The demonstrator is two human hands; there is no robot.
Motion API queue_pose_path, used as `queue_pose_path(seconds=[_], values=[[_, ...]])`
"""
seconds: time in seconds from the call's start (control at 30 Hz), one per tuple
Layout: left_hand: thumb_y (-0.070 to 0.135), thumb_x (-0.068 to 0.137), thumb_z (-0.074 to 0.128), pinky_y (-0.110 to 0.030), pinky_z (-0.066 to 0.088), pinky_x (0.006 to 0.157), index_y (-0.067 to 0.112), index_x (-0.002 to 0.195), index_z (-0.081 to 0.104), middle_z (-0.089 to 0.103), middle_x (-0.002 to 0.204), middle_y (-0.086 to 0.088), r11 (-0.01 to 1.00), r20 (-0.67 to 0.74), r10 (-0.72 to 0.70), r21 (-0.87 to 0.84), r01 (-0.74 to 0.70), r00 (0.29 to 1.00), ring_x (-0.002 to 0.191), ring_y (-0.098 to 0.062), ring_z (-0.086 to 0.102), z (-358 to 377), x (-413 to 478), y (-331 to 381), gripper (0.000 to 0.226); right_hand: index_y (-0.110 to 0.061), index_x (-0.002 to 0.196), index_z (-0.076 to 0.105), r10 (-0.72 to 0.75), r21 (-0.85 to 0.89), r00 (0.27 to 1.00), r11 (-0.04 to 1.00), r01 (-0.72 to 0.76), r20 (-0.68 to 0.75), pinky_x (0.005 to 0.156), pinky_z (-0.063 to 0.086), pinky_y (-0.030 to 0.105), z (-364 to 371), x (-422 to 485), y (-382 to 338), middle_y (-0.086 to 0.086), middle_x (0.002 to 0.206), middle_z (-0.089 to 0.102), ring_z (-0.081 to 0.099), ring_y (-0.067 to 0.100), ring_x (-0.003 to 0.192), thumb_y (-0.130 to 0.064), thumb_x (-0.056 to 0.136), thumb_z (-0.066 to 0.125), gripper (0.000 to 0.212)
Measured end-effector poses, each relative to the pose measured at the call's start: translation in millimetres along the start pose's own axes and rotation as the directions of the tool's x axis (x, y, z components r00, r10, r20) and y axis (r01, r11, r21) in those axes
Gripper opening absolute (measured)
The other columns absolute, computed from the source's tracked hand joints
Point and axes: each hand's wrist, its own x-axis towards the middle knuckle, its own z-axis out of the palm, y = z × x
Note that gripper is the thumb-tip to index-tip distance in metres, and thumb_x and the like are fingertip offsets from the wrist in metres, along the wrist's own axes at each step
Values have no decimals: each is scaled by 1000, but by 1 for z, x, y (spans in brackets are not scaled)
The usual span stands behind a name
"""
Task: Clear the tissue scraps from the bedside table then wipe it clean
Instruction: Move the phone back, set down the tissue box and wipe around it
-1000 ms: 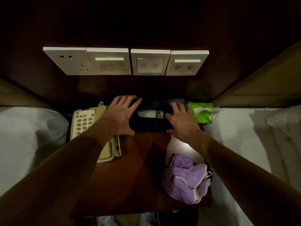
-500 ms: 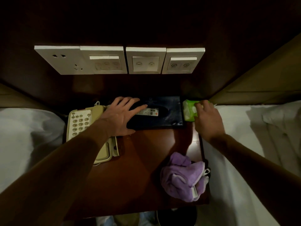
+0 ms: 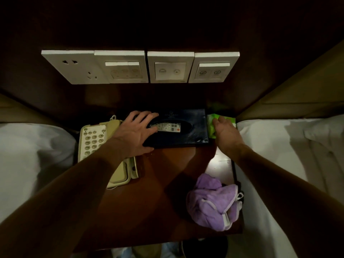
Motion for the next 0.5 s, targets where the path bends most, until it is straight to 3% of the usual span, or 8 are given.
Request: queue_pose_path(seconds=[0.27, 0.5], values=[[75, 83, 54, -49, 17, 122, 34, 139, 50, 14, 168, -6, 999, -27, -6, -38, 5, 1000, 151, -28, 19, 4, 0, 0, 69, -4, 138, 52, -101, 35, 995, 994, 101, -1, 99, 45, 45, 3, -2, 3, 17, 129, 50, 45, 37, 121, 8, 74, 71, 68], [73, 84, 55, -49, 17, 121, 34, 139, 47, 11, 169, -5, 997, -24, -9, -72, 7, 1000, 153, -27, 17, 7, -1, -1, 68, -3, 141, 48, -64, 105, 996, 993, 57, 59, 109, 39, 43, 8, 5, 0, 19, 134, 47, 43, 37, 126, 11, 76, 65, 69]])
